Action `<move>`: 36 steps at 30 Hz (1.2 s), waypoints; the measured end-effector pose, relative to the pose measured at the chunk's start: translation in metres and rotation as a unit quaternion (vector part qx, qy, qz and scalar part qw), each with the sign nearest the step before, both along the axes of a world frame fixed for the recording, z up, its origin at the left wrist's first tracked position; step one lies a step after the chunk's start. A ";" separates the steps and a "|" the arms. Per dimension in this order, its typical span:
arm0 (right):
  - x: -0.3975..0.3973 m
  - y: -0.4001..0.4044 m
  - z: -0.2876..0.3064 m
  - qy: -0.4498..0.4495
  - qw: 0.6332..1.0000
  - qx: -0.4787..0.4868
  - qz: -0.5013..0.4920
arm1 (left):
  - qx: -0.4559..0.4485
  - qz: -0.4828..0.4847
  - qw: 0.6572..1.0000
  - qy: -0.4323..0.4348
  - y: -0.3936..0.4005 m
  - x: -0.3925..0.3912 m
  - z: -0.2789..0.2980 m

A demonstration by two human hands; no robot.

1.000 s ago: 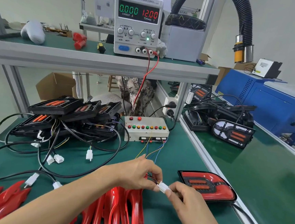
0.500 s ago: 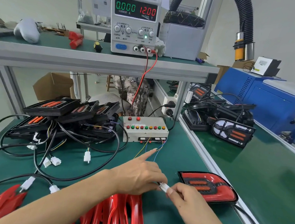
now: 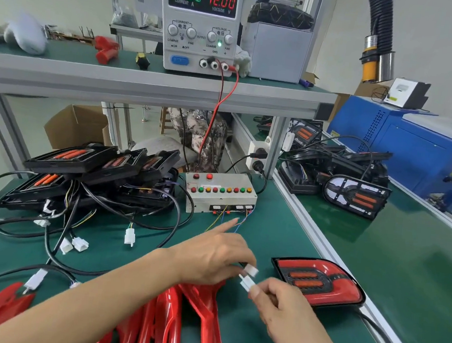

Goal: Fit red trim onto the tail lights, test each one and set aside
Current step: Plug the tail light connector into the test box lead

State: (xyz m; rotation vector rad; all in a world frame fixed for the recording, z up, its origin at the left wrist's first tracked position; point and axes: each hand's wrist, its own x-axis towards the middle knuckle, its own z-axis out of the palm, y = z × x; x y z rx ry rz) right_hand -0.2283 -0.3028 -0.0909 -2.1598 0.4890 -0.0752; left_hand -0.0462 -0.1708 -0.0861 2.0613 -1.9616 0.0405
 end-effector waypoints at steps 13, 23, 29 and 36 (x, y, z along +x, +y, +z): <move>-0.025 0.013 -0.018 0.052 0.990 -0.108 -0.078 | 0.079 0.060 0.995 -0.034 -0.012 -0.017 -0.022; -0.070 0.006 -0.022 -0.026 0.948 0.145 -0.282 | 0.147 0.079 0.979 -0.121 -0.025 -0.035 -0.026; -0.072 -0.042 -0.015 -0.097 0.801 0.468 -0.359 | 0.086 0.083 0.985 -0.121 -0.021 -0.055 -0.012; -0.044 -0.057 -0.025 -0.113 0.779 0.506 -0.353 | 0.075 -0.053 0.992 -0.091 0.005 -0.093 -0.010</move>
